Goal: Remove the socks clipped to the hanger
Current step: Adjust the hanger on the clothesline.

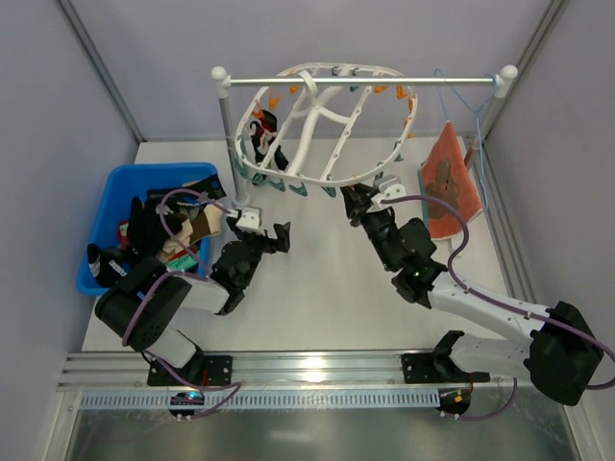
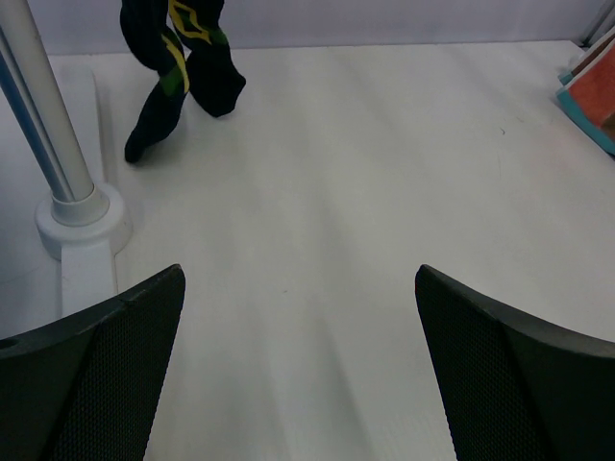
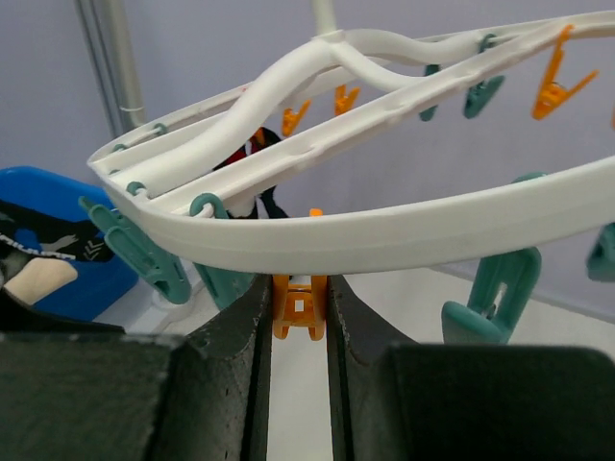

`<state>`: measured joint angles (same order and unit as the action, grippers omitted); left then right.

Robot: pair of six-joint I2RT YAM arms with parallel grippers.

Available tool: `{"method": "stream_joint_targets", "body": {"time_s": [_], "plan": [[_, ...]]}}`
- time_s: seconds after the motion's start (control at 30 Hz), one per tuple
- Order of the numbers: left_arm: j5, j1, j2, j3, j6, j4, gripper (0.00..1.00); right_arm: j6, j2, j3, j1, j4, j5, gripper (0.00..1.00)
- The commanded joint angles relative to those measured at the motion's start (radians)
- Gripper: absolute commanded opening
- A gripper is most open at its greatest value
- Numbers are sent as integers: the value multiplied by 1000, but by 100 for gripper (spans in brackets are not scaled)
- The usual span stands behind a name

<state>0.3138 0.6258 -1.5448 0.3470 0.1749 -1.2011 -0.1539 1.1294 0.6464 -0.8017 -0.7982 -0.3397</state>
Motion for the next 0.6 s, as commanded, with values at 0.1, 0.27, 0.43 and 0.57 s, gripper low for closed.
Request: {"method": "stream_joint_targets", "body": {"time_s": [0.1,0.27,0.43,0.57], "plan": [[2,-5,8,-5,-6,-81,100,20,-43,-4,116,16,-44,4],[7,-5,22,-17,-9,-89,100,36,-39,10,205,25,-62,4],[22,-5,66,-49,-25,-103,100,40,-25,50,277,36,-67,4],[45,-5,87,-71,-44,-106,100,47,-16,71,344,36,-79,4]]}}
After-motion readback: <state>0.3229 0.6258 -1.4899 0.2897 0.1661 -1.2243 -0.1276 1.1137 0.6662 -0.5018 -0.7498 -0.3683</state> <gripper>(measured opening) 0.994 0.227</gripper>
